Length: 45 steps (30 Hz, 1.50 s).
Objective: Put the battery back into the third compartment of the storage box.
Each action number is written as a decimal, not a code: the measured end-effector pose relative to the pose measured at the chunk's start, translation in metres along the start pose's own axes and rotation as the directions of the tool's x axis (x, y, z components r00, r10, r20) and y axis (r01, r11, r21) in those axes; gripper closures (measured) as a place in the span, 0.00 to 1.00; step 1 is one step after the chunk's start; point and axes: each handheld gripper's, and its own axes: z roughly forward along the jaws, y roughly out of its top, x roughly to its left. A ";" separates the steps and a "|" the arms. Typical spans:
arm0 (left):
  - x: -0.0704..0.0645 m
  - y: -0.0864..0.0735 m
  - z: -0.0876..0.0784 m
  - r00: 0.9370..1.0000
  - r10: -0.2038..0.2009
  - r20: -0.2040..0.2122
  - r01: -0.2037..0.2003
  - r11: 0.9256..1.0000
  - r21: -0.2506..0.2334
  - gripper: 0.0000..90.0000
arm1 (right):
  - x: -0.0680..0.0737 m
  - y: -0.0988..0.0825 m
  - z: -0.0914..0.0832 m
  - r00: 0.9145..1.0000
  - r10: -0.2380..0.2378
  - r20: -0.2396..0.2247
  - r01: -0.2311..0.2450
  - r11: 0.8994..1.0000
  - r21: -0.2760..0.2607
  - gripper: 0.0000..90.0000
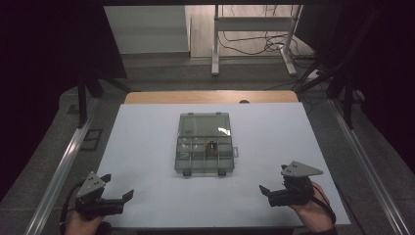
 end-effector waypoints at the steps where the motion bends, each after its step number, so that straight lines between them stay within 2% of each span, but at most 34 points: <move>1: 0.000 0.000 0.000 1.000 0.000 0.000 0.000 1.000 0.000 0.03 | 0.000 -0.001 -0.001 1.000 0.003 0.002 -0.003 1.000 -0.002 0.00; 11: 0.000 0.000 0.000 1.000 -0.002 0.000 0.002 1.000 0.001 0.03 | -0.006 -0.012 -0.013 0.999 0.015 0.052 -0.015 1.000 0.001 0.00; 25: 0.000 0.000 0.000 1.000 -0.004 -0.002 0.004 1.000 0.001 0.03 | -0.015 -0.036 -0.032 0.991 0.079 0.107 -0.080 0.997 0.001 0.00; 38: 0.000 0.000 0.000 1.000 -0.003 -0.003 0.003 1.000 0.000 0.03 | -0.017 -0.056 -0.036 0.982 0.110 0.154 -0.119 0.992 0.052 0.00; 45: 0.000 0.000 0.000 1.000 0.000 -0.004 0.000 1.000 0.001 0.03 | -0.018 -0.057 -0.036 0.979 0.119 0.167 -0.129 0.991 0.047 0.00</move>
